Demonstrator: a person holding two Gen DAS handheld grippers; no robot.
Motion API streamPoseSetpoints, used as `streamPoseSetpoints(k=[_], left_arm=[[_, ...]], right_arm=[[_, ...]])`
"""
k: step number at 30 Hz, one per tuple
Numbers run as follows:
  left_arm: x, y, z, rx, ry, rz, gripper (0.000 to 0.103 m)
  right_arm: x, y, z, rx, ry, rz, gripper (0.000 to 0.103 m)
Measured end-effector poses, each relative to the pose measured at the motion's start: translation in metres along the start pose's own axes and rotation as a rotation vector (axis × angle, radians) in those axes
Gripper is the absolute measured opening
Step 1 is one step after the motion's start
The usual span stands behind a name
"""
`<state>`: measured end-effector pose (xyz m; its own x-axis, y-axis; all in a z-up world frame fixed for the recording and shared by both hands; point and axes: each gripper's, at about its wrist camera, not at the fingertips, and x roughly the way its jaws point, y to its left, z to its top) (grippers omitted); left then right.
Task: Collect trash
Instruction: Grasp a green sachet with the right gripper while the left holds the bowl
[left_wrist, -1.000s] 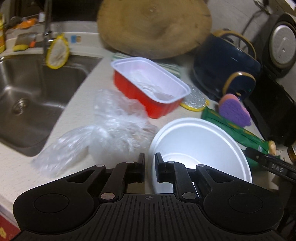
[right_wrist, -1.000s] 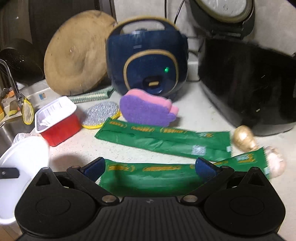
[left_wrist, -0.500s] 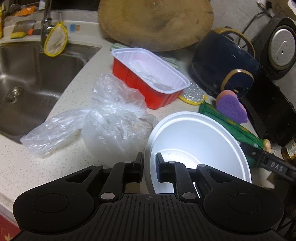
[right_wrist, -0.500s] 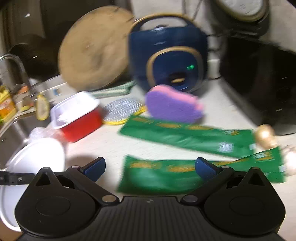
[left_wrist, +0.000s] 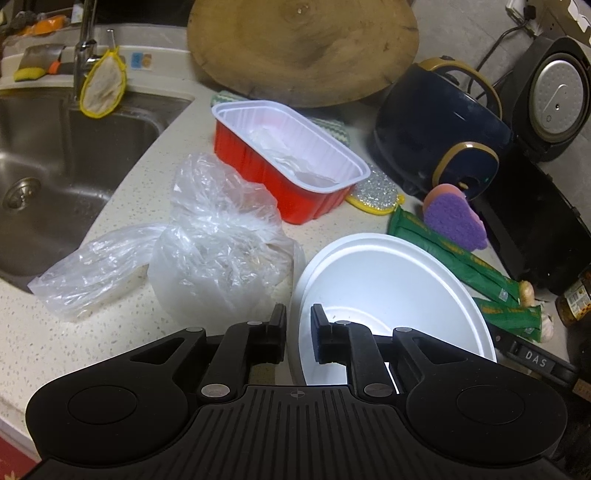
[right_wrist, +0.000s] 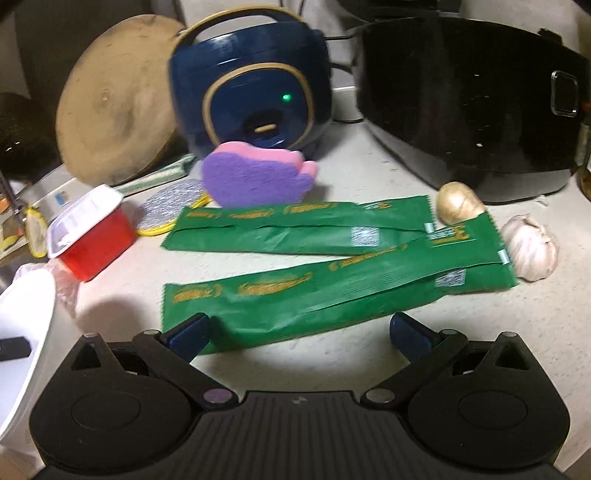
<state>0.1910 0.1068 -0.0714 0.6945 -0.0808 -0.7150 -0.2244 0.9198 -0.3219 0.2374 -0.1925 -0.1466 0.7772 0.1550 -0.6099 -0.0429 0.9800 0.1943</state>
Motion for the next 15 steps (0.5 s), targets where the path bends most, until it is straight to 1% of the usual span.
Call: streamPoseSetpoints(k=[5, 8, 11, 13, 15], left_arm=[[-0.003, -0.002, -0.003, 0.005, 0.002, 0.001, 0.016], [-0.003, 0.0, -0.004, -0.002, 0.009, 0.004, 0.016], [-0.004, 0.0, -0.003, -0.005, 0.011, 0.008, 0.016], [-0.005, -0.003, -0.002, 0.002, 0.007, 0.007, 0.016], [-0.008, -0.007, -0.002, 0.013, 0.001, 0.004, 0.016]], right_arm=[[-0.001, 0.0, -0.001, 0.037, -0.009, 0.005, 0.103], [0.002, 0.0, 0.004, 0.033, 0.028, 0.017, 0.103], [0.007, 0.007, 0.012, -0.064, 0.114, 0.12, 0.103], [0.007, 0.006, 0.015, -0.023, 0.113, 0.124, 0.103], [0.008, 0.002, 0.019, 0.056, 0.083, 0.091, 0.103]])
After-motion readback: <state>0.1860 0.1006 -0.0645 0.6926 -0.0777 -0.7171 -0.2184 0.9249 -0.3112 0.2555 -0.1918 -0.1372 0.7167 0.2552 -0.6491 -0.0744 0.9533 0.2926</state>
